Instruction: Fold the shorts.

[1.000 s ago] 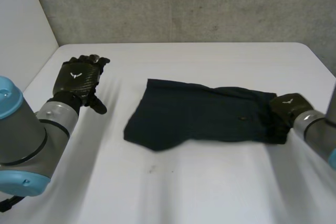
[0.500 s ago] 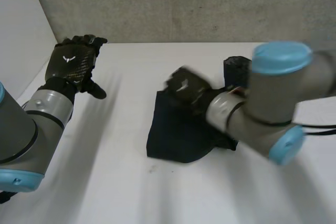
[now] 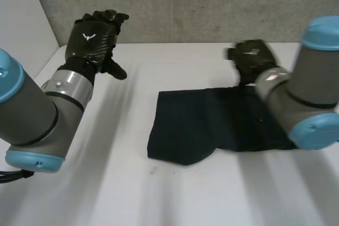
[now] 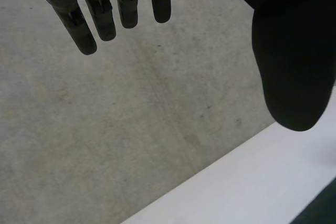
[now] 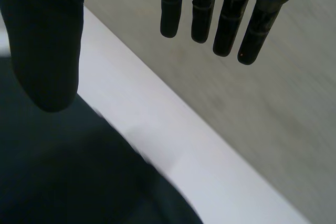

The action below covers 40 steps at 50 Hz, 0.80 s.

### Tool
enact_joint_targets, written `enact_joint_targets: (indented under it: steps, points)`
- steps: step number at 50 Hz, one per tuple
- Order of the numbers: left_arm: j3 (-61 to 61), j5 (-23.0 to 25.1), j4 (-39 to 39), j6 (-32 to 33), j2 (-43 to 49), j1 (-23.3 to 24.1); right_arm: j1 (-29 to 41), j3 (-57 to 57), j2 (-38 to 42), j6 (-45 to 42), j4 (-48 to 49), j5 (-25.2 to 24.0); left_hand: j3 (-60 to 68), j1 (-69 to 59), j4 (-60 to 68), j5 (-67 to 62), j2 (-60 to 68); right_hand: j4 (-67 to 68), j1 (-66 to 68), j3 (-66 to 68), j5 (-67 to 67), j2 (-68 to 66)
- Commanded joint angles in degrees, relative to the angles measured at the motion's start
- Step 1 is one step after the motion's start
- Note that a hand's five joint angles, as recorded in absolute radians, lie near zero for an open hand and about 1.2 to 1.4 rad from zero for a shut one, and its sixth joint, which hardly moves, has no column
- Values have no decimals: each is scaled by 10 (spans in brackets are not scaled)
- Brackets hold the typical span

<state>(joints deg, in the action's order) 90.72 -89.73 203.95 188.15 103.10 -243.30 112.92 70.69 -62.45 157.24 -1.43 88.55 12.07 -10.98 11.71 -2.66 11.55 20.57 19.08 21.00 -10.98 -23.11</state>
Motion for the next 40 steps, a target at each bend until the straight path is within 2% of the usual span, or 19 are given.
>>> enact_joint_targets:
  steps: [1, 4, 8, 16, 22, 25, 26, 29, 32, 40]
  points:
    - [30, 3, 5, 0, -6, 15, -162, 147, -37, -71, -4, -78, -8, -2, -5, 14, -3, 20, 35, 15, -16, 6]
    - [32, 3, 5, -1, -4, 16, -210, 196, -37, -116, -3, -131, -8, -2, -5, 14, -3, 28, 43, 24, -24, -3]
    - [35, 3, 5, -1, -1, 15, -247, 240, -37, -149, 6, -176, -8, -2, -5, 14, -3, 45, 60, 41, -41, -19]
    - [36, 3, 5, -2, 3, 15, -280, 272, -18, -155, 66, -232, -8, -2, -5, 14, -3, 75, 90, 71, -71, -50]
    - [45, 3, 6, -1, 4, 14, -283, 272, -4, -156, 88, -232, -8, -2, -5, 14, -3, 84, 98, 79, -79, -58]
    - [46, 3, 8, -1, 4, 14, -284, 271, 3, -156, 94, -232, -8, -2, -5, 14, -3, 134, 149, 129, -130, -108]
    - [47, 3, 9, -2, 5, 14, -285, 270, 6, -155, 100, -232, -8, -2, -5, 14, -3, 196, 211, 191, -192, -170]
    - [47, 3, 9, -2, 5, 14, -286, 270, 9, -158, 110, -232, -8, -2, -5, 14, -3, 270, 285, 266, -266, -245]
    - [47, 3, 11, -2, 5, 14, -287, 267, 22, -159, 115, -232, -8, -2, -5, 14, -3, 593, 608, 589, -589, -568]
    - [53, 4, 12, -2, 4, 13, -285, 251, 17, -158, 114, -224, -8, -2, -5, 14, -3, 594, 609, 590, -590, -569]
